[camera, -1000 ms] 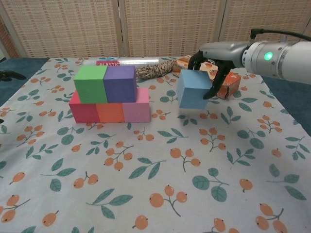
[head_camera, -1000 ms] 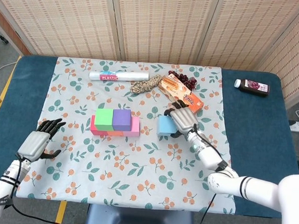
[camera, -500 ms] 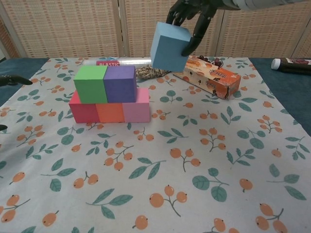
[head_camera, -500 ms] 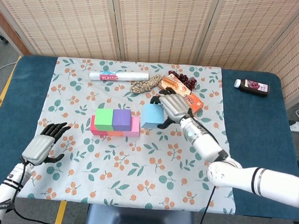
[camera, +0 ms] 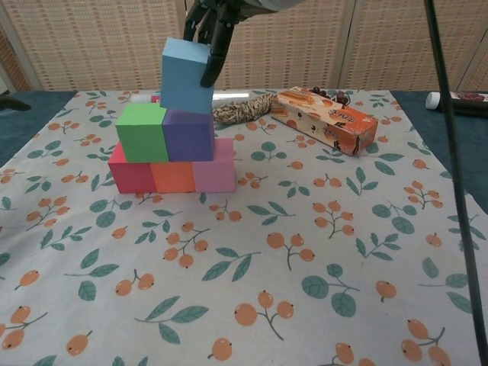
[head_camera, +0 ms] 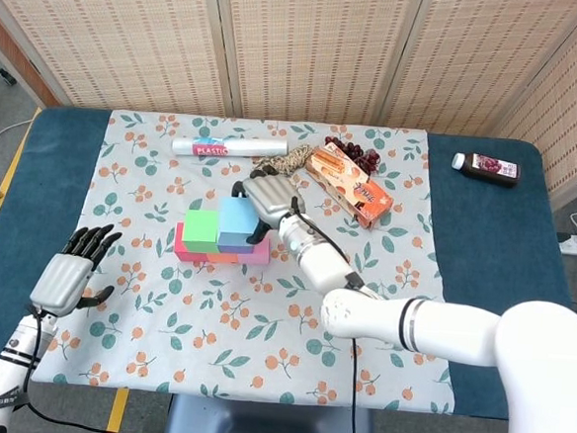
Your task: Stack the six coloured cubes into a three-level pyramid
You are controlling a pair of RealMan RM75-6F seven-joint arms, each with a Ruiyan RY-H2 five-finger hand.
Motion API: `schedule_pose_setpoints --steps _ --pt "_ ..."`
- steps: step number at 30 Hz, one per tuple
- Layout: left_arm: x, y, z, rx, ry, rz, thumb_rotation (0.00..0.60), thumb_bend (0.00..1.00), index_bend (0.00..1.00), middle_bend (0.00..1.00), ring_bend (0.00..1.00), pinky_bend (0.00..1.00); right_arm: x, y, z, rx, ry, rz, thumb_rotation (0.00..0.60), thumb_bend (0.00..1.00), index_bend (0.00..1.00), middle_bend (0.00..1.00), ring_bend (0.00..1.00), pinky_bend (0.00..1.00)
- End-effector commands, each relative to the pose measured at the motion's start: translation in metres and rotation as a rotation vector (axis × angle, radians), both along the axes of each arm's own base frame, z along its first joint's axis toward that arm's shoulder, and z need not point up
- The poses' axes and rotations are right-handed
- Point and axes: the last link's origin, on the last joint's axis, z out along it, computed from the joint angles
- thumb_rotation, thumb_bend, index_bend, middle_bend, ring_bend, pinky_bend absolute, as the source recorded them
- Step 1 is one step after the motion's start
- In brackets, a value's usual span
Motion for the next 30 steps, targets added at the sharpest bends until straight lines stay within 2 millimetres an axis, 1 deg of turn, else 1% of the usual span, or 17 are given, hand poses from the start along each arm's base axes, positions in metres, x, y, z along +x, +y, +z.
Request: schedule_pose_setpoints --steps 1,3,9,18,30 --pt "-0.001 -0.004 0.0 0.014 -0.004 -0.004 0.6 0.3 0.06 0.0 0.0 0.02 0.015 -0.004 -0.011 -0.013 0.047 0.005 0.6 0.08 0.35 0.33 0.09 0.0" --pt "-0.002 -0.006 0.001 0.018 -0.011 -0.005 0.6 0.3 0.06 0.0 0.0 0.02 0.023 -0.006 -0.015 -0.021 0.07 0.011 0.6 0.08 0.35 0.33 0.09 0.0" --pt "-0.003 -0.012 0.003 0.018 -0.033 0.0 0.6 0.3 0.06 0.0 0.0 0.02 0.04 -0.011 -0.025 -0.026 0.115 0.006 0.6 0.08 0.33 0.33 0.08 0.0" --pt "-0.006 -0.014 0.005 0.012 -0.043 0.018 0.6 0.3 0.06 0.0 0.0 0.02 0.051 -0.01 -0.038 -0.009 0.136 0.012 0.6 0.08 0.31 0.33 0.06 0.0" --pt "-0.009 -0.016 0.005 0.007 -0.05 0.028 0.6 0.3 0.06 0.0 0.0 0.02 0.059 -0.009 -0.043 -0.035 0.156 0.018 0.6 0.08 0.29 0.33 0.05 0.0"
